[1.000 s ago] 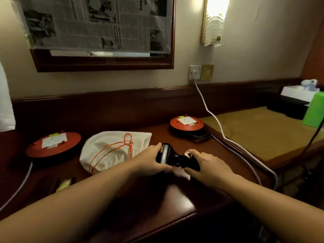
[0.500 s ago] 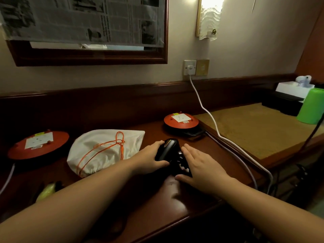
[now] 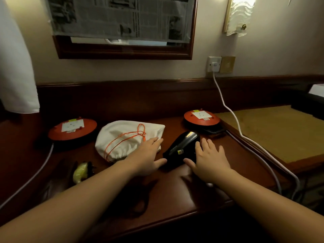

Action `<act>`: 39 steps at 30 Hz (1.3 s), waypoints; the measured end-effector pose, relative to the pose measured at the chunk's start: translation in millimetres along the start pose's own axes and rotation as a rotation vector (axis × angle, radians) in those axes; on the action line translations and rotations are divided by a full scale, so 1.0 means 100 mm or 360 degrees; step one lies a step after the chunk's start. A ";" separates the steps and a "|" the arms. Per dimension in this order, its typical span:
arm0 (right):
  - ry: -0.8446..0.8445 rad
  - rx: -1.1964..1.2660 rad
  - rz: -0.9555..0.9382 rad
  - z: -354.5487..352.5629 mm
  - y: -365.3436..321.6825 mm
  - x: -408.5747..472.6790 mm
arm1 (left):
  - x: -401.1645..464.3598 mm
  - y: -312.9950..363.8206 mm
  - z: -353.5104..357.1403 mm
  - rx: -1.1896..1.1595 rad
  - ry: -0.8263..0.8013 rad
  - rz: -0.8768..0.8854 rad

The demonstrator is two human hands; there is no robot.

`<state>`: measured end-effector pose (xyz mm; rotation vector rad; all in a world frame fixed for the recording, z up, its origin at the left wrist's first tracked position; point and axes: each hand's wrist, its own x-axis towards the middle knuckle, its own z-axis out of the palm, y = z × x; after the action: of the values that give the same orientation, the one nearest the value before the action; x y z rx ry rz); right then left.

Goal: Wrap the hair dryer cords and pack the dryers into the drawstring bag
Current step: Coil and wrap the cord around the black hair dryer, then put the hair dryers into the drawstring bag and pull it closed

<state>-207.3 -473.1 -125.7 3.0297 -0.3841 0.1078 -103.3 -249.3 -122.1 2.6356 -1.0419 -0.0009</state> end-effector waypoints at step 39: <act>0.0275 0.0409 -0.0712 -0.03 -1.44 0.48 | -0.75 -0.94 -0.53 0.0345 0.0000 -0.0486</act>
<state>-124.4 -345.7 -130.2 3.2294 0.3475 0.4097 -89.6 -119.9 -106.7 2.9651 -0.6620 0.0475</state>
